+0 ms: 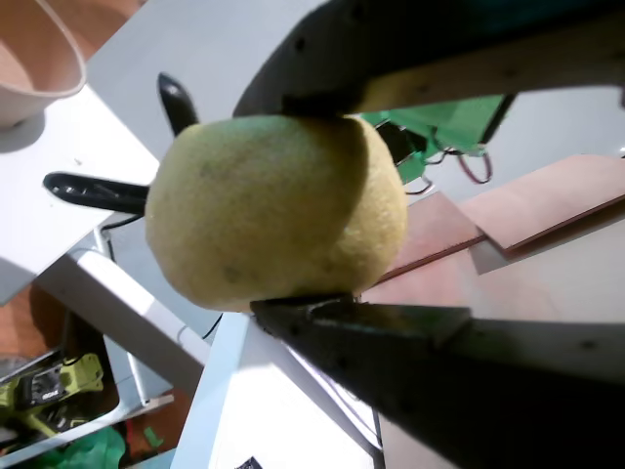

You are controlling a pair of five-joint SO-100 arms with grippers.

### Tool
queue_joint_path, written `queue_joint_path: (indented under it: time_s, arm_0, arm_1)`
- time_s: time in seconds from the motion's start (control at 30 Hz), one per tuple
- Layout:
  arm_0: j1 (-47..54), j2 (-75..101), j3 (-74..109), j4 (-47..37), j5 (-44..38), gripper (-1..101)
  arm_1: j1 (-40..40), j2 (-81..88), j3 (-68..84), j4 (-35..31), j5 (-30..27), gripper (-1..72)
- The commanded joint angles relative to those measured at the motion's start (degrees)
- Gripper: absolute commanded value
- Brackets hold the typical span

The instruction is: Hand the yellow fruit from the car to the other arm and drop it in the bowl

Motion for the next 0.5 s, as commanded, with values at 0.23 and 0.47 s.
queue_joint_path:
  time_s: [0.23,0.47]
  arm_0:
    - [0.53,0.26,-0.62,-1.58,-0.62,0]
    - [0.53,0.09,-0.62,-1.58,-0.62,0]
  arm_1:
    - [-2.37,-1.58,-3.08,2.46,-0.79,20.0]
    - [-1.14,-3.96,-3.69,2.2,0.35,35.0]
